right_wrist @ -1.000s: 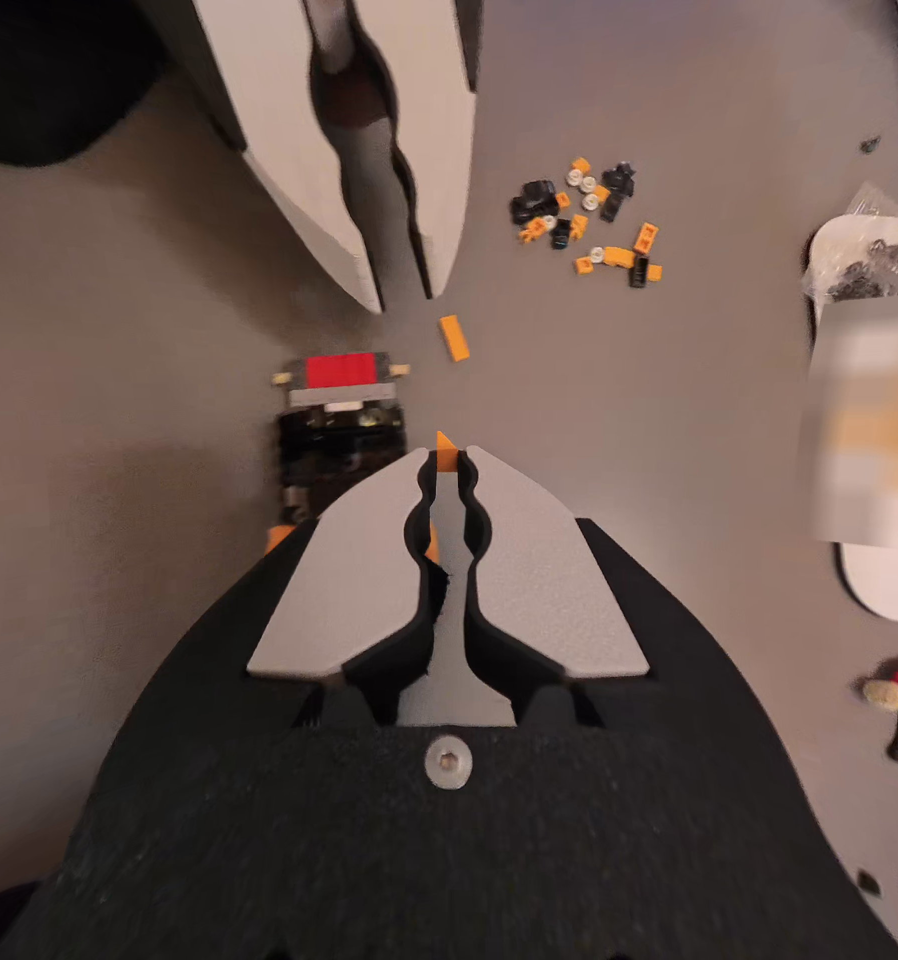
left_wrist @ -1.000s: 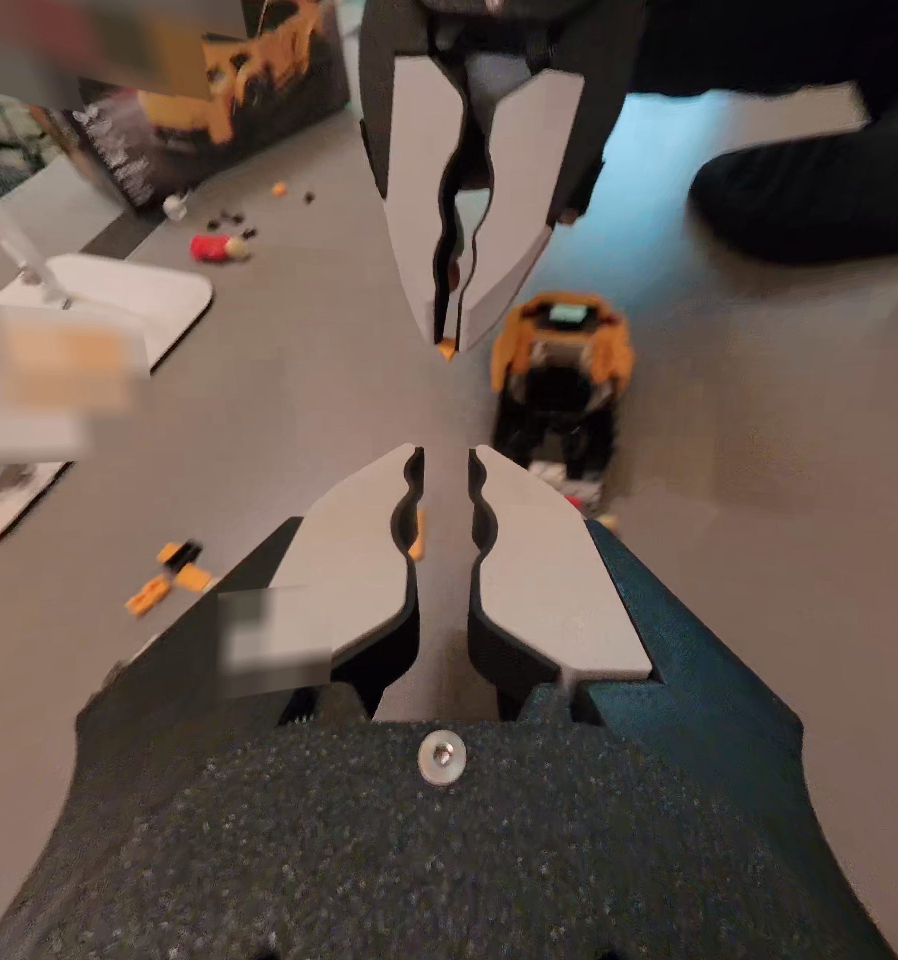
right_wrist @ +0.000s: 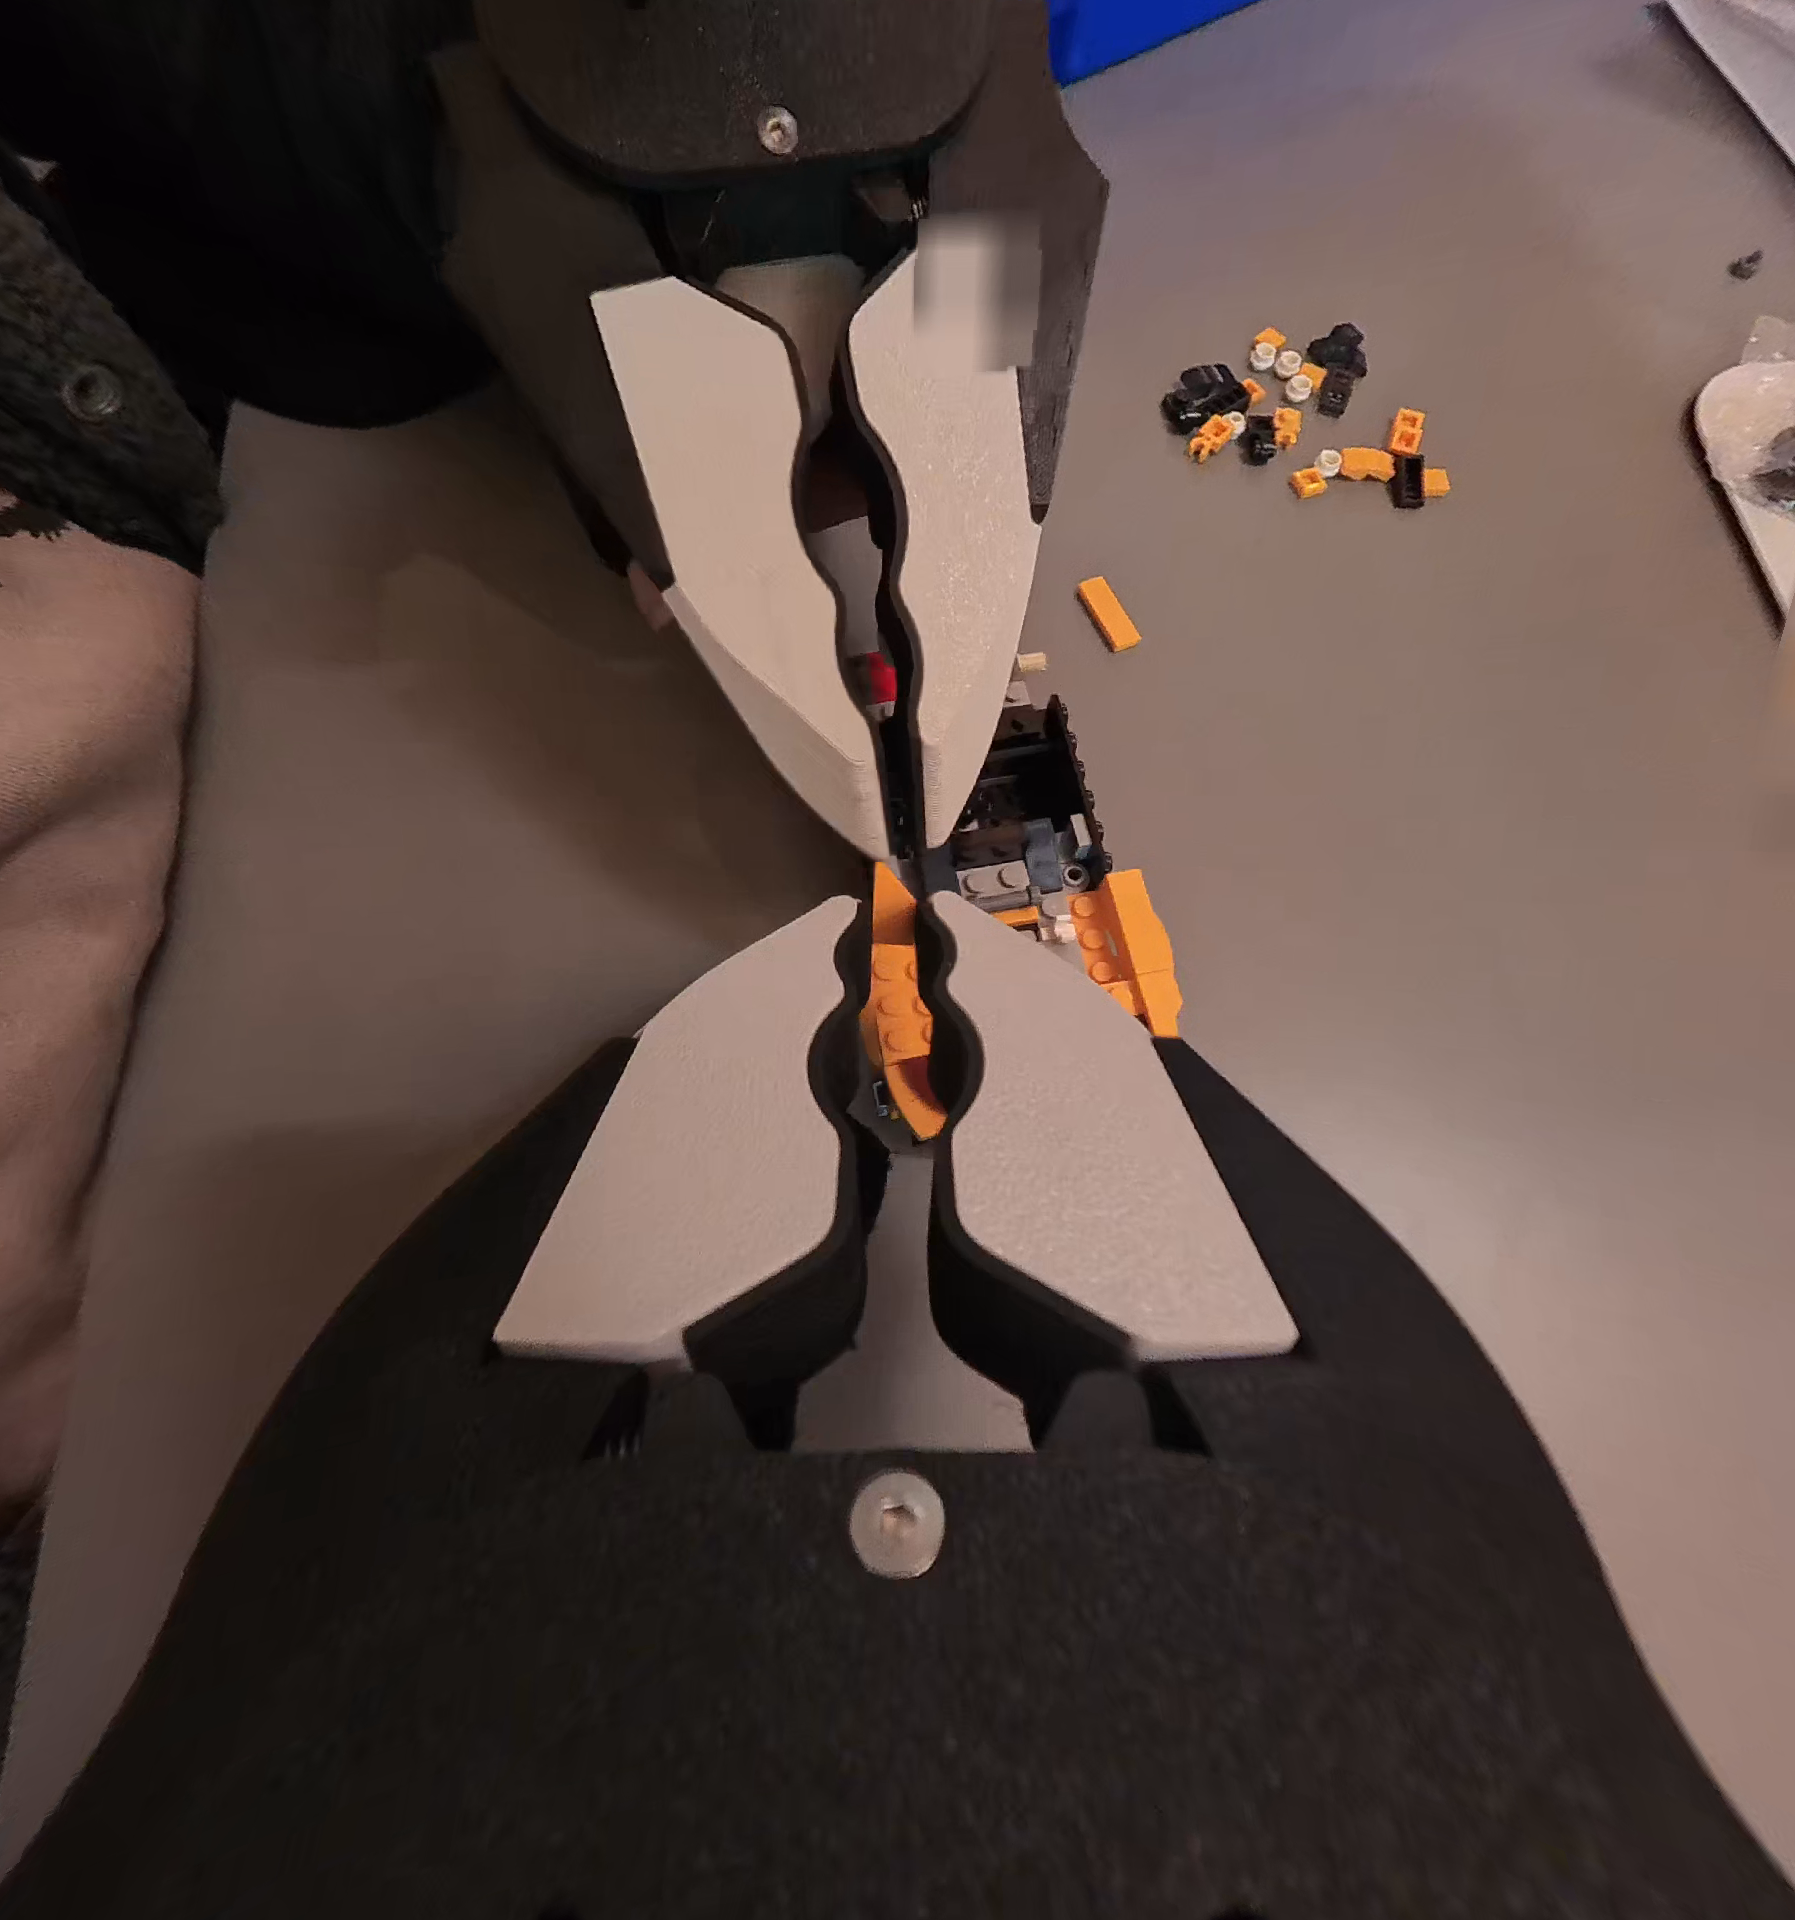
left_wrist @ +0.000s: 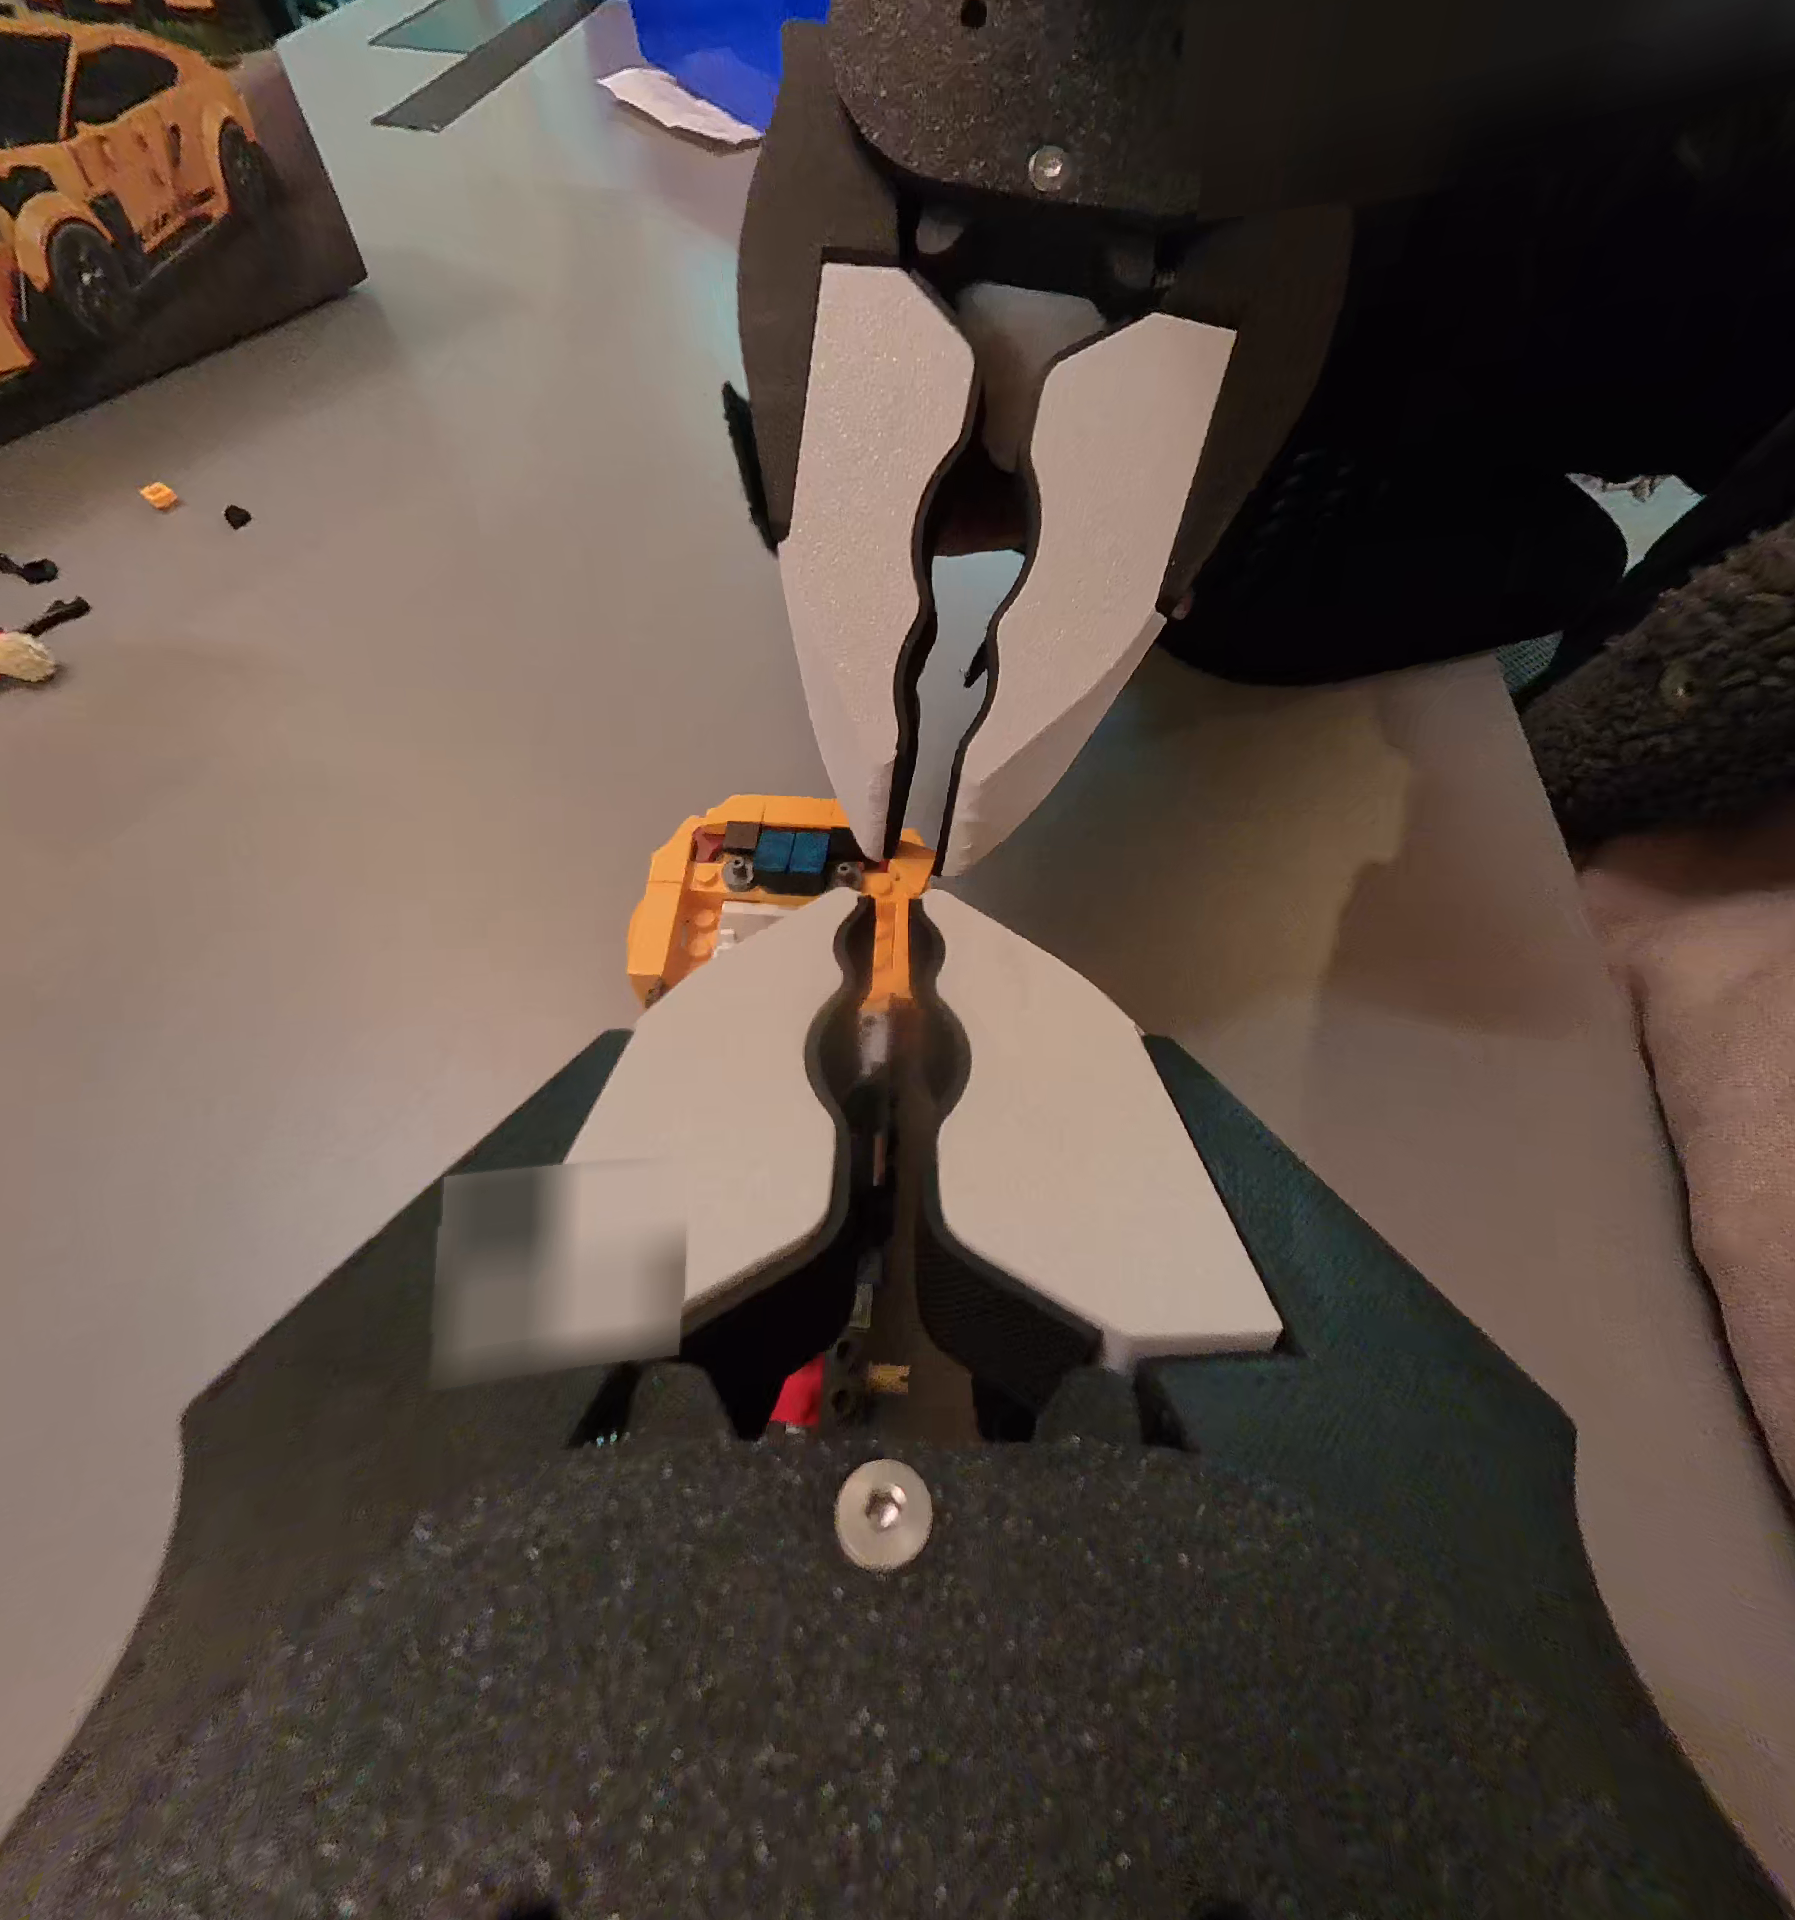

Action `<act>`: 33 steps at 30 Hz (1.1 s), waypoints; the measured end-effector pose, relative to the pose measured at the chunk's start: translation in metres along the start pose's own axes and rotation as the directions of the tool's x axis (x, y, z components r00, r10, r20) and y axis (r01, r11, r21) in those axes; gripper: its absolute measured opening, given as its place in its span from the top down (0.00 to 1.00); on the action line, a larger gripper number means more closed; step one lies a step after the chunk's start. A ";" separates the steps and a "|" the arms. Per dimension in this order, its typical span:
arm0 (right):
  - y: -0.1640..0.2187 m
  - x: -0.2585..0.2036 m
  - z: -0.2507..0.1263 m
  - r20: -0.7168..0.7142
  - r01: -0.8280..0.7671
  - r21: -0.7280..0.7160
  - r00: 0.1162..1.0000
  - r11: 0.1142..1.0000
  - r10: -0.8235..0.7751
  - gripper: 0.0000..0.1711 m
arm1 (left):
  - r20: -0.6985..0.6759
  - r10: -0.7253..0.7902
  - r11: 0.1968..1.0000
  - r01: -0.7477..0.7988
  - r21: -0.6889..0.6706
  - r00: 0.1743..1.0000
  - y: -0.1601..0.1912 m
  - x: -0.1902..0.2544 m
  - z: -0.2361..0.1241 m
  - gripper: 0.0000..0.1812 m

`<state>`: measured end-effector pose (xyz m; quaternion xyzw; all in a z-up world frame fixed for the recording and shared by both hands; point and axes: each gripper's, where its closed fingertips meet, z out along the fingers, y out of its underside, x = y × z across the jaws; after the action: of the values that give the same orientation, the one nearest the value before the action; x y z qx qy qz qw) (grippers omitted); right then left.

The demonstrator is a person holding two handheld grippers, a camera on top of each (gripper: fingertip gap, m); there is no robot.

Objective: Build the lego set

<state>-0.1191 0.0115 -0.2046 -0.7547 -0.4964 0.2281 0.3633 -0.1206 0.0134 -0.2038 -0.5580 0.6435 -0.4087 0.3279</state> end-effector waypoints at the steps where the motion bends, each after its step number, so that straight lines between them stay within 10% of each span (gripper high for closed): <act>1: 0.000 0.000 -0.001 -0.010 -0.008 0.005 1.000 1.000 0.008 0.96 | 0.004 -0.010 1.000 0.010 -0.004 1.000 0.001 -0.001 0.000 0.98; 13: -0.036 0.009 -0.021 -0.321 0.137 0.121 0.943 0.983 -0.092 0.96 | -0.274 -0.464 0.832 0.521 0.192 0.842 -0.037 -0.002 -0.020 0.96; 27: -0.044 0.015 -0.017 -0.435 0.184 0.074 0.891 0.980 -0.135 0.96 | -0.260 -0.475 0.818 0.531 0.223 0.841 -0.041 -0.007 -0.026 0.98; 33: -0.041 -0.001 -0.014 -0.269 0.127 0.114 0.959 0.985 -0.093 0.93 | -0.300 -0.360 0.901 0.413 0.134 0.883 -0.034 0.006 -0.029 0.99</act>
<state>-0.1339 0.0158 -0.1641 -0.7242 -0.4692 0.1375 0.4863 -0.1315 0.0103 -0.1606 -0.5803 0.5142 -0.5982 0.2021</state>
